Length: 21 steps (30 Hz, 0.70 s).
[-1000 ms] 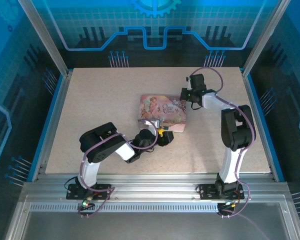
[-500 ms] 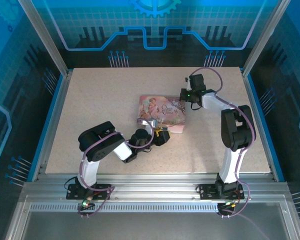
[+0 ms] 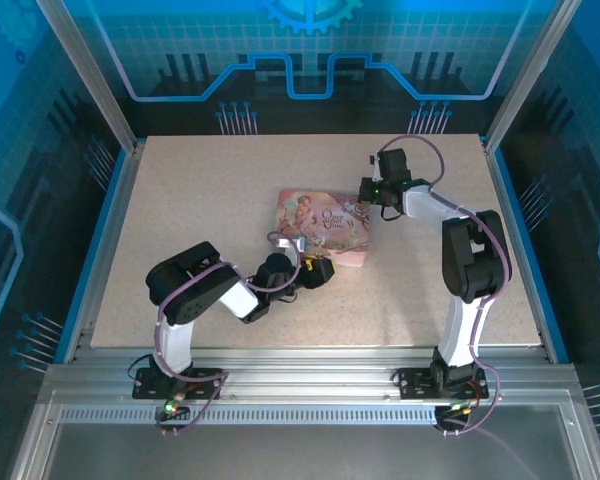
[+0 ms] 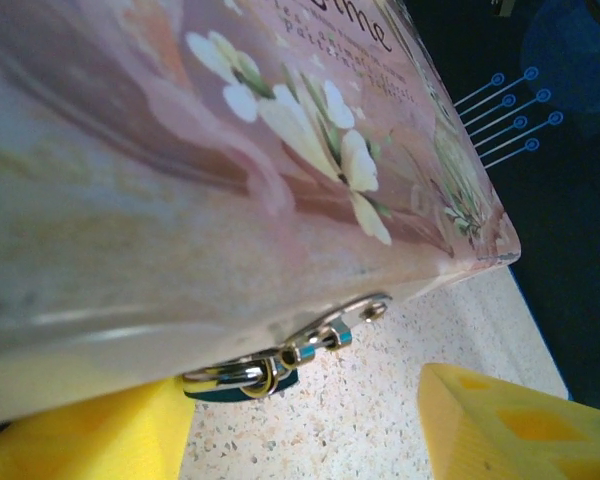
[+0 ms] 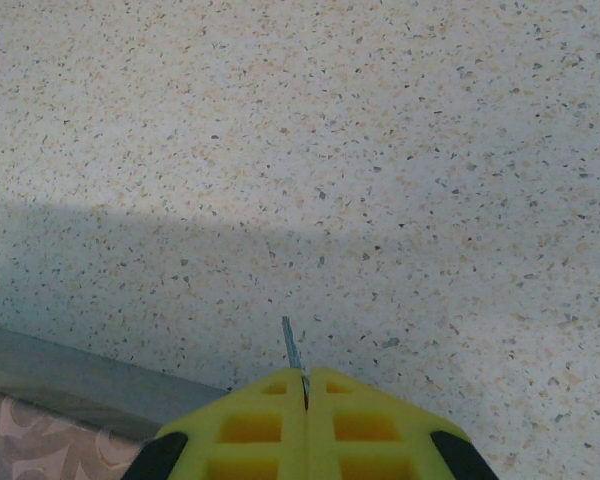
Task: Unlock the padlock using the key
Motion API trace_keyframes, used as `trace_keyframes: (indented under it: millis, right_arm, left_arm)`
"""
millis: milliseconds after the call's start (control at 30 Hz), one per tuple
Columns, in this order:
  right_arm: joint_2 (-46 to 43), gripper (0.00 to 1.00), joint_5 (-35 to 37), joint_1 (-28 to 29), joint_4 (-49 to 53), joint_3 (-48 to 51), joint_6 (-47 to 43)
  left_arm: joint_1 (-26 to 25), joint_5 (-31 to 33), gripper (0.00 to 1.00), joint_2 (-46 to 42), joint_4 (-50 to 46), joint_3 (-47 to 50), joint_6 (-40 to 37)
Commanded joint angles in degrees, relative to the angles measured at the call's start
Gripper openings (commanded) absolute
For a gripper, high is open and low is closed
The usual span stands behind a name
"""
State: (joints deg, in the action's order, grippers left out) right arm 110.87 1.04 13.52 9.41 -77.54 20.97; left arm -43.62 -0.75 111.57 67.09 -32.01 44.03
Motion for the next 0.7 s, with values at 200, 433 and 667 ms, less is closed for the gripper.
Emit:
trace_keyframes:
  millis: [200,433,667]
  right_arm:
    - [-0.2,0.0,-1.3,1.6,4.6,2.4,0.3]
    - [-0.2,0.0,-1.0,1.6,4.6,2.4,0.1]
    - [-0.1,0.0,-1.2,1.7,4.4,2.7,0.3]
  left_arm:
    - [0.0,0.2,0.75,0.3,1.9,-1.6,-0.4]
    - [0.1,-3.2,0.48,1.3,5.9,-0.3,-0.2]
    - [0.2,-3.2,0.49,1.3,7.0,1.8,0.7]
